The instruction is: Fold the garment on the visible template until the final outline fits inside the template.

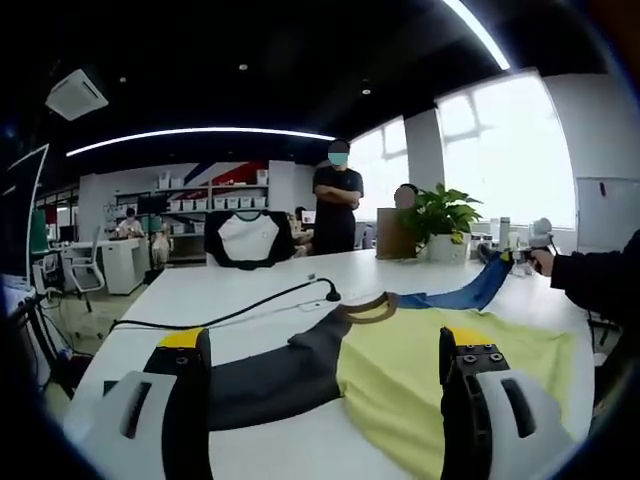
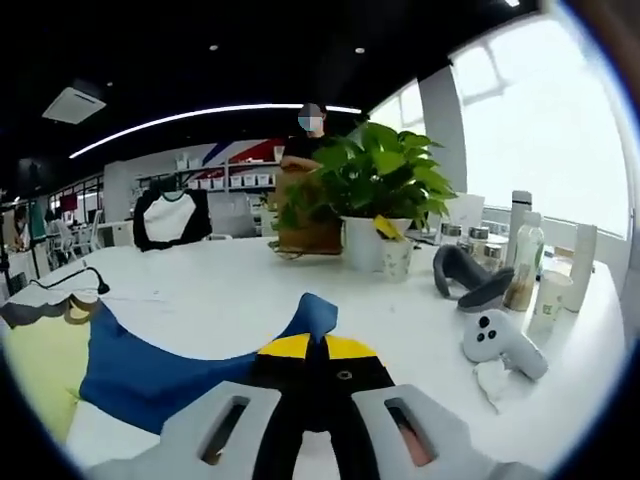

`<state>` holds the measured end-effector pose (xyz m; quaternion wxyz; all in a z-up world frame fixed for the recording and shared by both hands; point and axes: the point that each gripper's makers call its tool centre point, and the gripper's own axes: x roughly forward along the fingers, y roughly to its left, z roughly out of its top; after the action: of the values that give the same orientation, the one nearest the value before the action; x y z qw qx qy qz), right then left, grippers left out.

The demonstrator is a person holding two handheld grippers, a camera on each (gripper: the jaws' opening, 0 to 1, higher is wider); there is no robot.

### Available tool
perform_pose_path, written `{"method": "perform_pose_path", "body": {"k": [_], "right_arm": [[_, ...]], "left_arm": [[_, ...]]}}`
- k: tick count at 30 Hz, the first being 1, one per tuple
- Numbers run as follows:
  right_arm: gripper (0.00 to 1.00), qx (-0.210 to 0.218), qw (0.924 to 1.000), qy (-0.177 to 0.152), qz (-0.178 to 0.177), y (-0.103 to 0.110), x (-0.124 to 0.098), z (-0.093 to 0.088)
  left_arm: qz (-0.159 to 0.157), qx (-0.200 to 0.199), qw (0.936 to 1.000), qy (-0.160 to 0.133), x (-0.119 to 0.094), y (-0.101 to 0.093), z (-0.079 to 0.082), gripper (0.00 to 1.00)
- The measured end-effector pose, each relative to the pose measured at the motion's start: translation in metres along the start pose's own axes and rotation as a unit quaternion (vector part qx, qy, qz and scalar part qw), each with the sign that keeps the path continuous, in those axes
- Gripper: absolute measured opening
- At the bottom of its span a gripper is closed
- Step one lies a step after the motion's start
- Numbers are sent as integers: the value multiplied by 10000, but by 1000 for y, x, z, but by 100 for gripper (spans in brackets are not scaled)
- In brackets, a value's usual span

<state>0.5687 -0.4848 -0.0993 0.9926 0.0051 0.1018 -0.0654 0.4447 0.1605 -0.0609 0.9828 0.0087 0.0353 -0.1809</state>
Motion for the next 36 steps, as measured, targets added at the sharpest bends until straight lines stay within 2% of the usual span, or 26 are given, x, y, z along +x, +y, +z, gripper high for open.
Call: {"method": "perform_pose_path", "body": {"k": [3, 10, 13, 23, 27, 30, 36], "right_arm": [[0, 287, 9995, -93, 51, 11, -5, 12], [0, 465, 9979, -398, 204, 34, -13, 51], [0, 395, 9976, -485, 301, 47, -15, 66], [0, 193, 9926, -848, 846, 103, -29, 122], [0, 32, 9893, -973, 1084, 128, -35, 140], [0, -151, 9853, -1120, 1285, 147, -39, 153], [0, -186, 9802, -1195, 1569, 183, -44, 169]], "left_arm": [[-6, 1, 10000, 27, -1, -3, -2, 100], [31, -32, 9999, -100, -2, -7, 3, 100], [101, 128, 9998, -128, -2, -10, 5, 100], [-31, 5, 9999, -156, -5, -21, 6, 100], [-37, -24, 9999, -128, -9, -24, 3, 100], [-155, -123, 9997, -152, -12, -29, 4, 100], [-178, -135, 9996, -183, -17, -33, 6, 100]]}}
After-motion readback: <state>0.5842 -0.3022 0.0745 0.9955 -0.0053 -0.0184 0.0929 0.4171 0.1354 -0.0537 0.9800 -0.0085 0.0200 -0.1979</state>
